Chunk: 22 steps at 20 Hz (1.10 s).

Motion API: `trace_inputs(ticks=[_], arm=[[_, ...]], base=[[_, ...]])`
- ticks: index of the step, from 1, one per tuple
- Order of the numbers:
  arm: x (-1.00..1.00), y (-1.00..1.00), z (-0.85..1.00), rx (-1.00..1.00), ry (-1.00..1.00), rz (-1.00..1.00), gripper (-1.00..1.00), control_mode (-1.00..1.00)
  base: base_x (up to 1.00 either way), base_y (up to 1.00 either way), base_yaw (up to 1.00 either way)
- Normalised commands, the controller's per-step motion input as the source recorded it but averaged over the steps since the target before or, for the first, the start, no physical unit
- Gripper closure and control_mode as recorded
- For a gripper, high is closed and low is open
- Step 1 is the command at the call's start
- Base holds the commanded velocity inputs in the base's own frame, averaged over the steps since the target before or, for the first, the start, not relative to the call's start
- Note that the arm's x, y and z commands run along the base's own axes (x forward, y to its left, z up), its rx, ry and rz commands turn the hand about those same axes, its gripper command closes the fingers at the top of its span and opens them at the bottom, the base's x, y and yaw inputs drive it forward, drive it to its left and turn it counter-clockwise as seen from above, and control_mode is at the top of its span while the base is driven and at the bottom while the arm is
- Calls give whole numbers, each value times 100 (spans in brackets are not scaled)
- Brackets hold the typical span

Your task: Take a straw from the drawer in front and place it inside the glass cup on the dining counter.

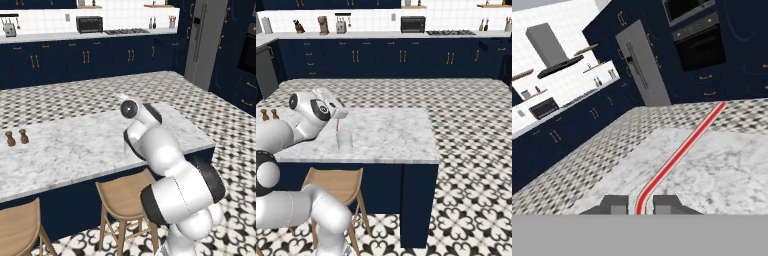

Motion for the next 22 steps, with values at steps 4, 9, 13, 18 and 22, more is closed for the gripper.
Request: trace_inputs(ticks=[4,9,13,18,22], arm=[[38,7,-31,-3,0,0,100,-100],[23,5,-45,-6,-1,0,100,-100],[32,0,-34,-4,-2,0,100,-100],[30,0,-34,-3,0,0,100,-100],[21,1,-32,-2,-1,0,100,-100]], base=[[0,0,0],[0,0,0],[0,0,0],[0,0,0],[0,0,0]])
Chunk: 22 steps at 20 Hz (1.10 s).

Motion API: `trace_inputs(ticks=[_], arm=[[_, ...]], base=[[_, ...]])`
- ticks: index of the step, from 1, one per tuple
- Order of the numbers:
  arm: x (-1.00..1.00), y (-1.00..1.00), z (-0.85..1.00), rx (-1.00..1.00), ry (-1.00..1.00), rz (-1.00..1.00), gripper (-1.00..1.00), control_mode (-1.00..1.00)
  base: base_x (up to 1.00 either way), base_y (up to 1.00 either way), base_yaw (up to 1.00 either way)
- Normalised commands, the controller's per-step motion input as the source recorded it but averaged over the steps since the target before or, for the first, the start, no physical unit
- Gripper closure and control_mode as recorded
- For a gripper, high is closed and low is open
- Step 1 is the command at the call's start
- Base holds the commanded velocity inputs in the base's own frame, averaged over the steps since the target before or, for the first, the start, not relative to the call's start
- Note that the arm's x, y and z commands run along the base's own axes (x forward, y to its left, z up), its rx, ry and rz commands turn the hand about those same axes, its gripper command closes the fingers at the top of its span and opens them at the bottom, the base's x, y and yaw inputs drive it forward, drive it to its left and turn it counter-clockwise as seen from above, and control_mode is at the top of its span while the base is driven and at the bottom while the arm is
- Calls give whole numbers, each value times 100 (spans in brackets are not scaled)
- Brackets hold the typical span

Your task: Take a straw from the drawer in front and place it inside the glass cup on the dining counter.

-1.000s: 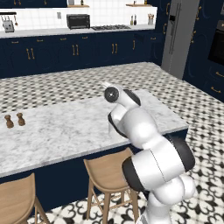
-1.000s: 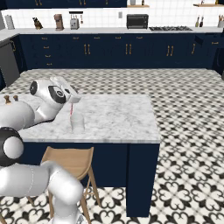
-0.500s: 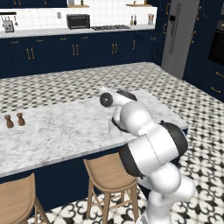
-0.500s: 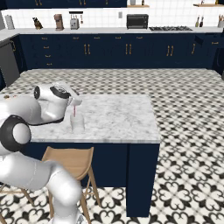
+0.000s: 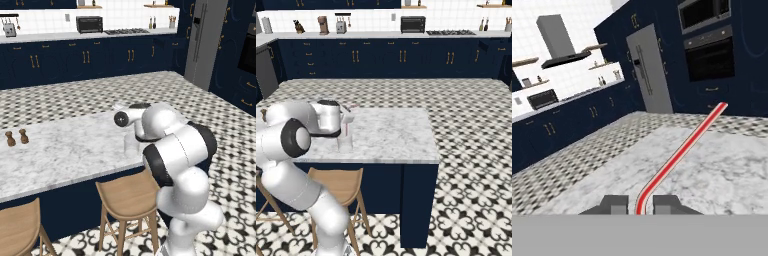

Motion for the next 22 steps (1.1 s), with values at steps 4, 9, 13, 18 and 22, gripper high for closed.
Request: trace_inputs(ticks=[4,9,13,18,22], arm=[[20,3,-28,-1,0,0,100,-100],[6,12,-15,0,0,0,100,-100],[0,31,-5,0,-2,0,100,-100],[14,6,-11,0,-1,0,100,-100],[12,0,-34,0,0,0,100,-100]], base=[[0,0,0],[0,0,0],[0,0,0],[0,0,0],[0,0,0]])
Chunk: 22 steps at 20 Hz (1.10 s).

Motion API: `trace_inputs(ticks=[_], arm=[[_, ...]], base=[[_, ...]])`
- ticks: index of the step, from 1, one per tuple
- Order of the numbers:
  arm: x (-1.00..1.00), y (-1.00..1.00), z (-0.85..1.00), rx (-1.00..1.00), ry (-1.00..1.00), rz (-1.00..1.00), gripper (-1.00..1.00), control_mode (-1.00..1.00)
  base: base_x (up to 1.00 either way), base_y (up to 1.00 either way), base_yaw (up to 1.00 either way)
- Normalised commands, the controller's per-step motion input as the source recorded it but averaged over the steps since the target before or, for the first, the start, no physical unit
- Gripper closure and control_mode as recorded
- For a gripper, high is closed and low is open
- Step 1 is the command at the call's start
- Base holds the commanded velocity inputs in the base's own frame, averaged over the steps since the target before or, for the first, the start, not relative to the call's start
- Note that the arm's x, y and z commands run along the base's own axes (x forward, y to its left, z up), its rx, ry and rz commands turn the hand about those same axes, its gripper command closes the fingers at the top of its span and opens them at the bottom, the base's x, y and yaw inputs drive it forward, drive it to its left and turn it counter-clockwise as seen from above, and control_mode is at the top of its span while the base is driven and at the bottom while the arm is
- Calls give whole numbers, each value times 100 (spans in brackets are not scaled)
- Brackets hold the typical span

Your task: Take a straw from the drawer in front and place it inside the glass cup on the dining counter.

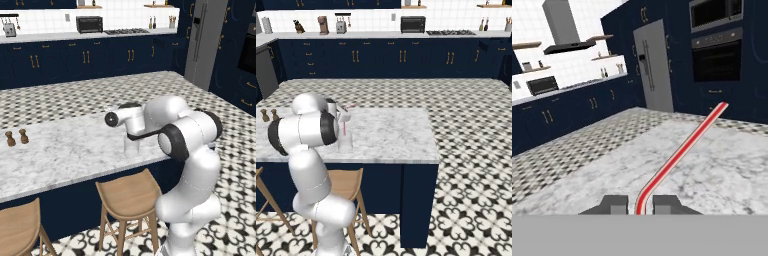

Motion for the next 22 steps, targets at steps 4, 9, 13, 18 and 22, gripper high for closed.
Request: trace_inputs(ticks=[4,9,13,18,22], arm=[[15,0,-39,0,0,0,100,-100],[14,0,-32,0,0,0,100,-100],[-52,0,-11,3,-1,0,100,-100],[-45,-1,-14,5,-1,0,100,-100],[4,-10,-12,2,0,0,100,-100]], base=[[0,0,0],[0,0,0],[0,0,0],[0,0,0],[0,0,0]])
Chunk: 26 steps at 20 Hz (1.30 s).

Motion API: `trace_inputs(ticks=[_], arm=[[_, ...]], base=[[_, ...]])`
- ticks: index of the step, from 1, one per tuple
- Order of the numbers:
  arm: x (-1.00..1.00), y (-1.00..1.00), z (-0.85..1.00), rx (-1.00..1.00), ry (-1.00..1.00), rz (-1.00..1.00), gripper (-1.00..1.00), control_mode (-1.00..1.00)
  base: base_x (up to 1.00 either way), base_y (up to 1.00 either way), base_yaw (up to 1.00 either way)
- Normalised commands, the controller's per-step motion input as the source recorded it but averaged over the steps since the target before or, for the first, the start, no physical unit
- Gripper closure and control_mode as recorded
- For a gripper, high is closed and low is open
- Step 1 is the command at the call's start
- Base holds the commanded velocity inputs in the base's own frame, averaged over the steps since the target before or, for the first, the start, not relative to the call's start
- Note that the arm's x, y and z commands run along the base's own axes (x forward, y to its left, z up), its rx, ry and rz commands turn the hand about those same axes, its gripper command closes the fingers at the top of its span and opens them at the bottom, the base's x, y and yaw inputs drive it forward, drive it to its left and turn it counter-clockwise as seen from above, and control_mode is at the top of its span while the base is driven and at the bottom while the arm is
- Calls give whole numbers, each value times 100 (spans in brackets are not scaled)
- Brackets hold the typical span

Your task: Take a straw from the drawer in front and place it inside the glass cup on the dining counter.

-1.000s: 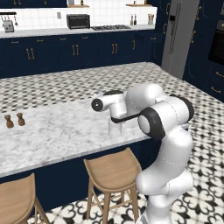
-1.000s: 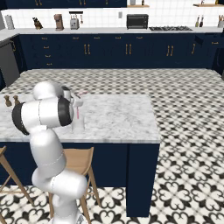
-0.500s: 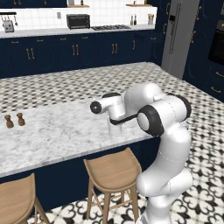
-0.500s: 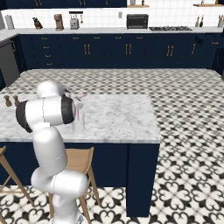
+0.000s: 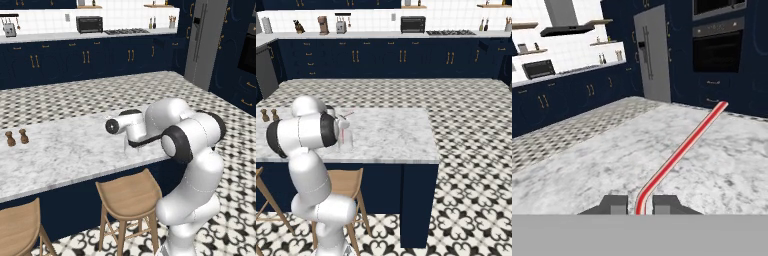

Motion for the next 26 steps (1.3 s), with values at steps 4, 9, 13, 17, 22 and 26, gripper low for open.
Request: trace_inputs(ticks=[4,9,13,17,22,26], arm=[[12,-6,-6,4,0,0,-100,-100],[-2,-8,0,5,0,0,-100,-100],[-3,-5,0,10,1,0,-100,-100],[0,0,0,13,8,0,-100,-100],[0,0,1,16,16,0,-100,-100],[-1,0,28,9,15,0,-100,-100]], base=[[0,0,0],[0,0,0],[0,0,0],[0,0,0],[0,0,0],[0,0,0]])
